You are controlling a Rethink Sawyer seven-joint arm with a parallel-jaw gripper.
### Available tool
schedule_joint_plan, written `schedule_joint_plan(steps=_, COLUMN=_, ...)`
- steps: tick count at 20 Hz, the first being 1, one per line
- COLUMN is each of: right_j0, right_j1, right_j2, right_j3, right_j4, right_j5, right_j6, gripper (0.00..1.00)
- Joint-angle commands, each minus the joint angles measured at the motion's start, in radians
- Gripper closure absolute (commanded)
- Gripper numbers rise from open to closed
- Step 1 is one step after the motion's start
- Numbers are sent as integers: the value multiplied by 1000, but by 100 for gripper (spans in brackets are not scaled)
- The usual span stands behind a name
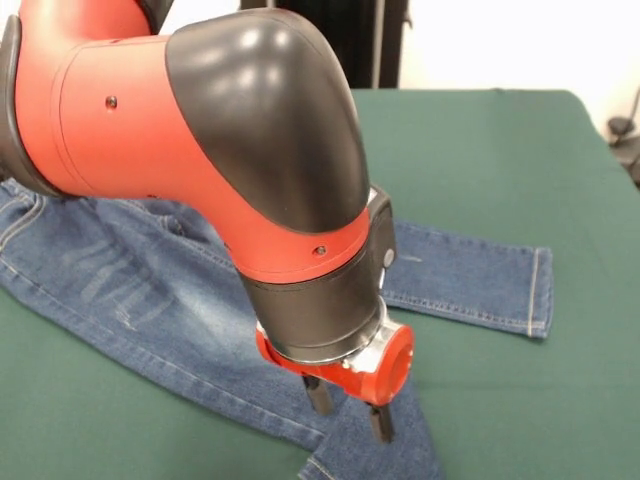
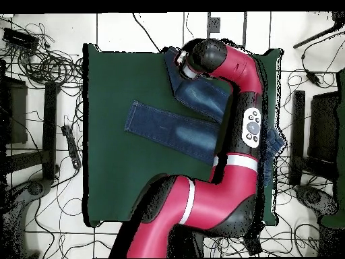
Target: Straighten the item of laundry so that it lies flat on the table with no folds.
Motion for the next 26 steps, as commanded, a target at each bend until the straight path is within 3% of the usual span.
schedule_joint_plan(steps=1, right_j0=23, right_j1=5, right_j2=147, right_j3=241, right_j4=89, right_j5=-53, right_j6=87, gripper=0)
schedule_joint_plan(steps=6, right_j0=31, right_j1=-7, right_j2=146, right_j3=282, right_j4=133, right_j5=-80, right_j6=129, gripper=0)
schedule_joint_plan(steps=11, right_j0=41, right_j1=2, right_j2=146, right_j3=281, right_j4=153, right_j5=-100, right_j6=100, gripper=0)
schedule_joint_plan(steps=20, right_j0=74, right_j1=-22, right_j2=-28, right_j3=195, right_j4=0, right_j5=51, right_j6=29, gripper=0)
schedule_joint_plan(steps=26, right_j0=91, right_j1=-49, right_j2=-53, right_j3=179, right_j4=-57, right_j5=106, right_j6=-18, gripper=0)
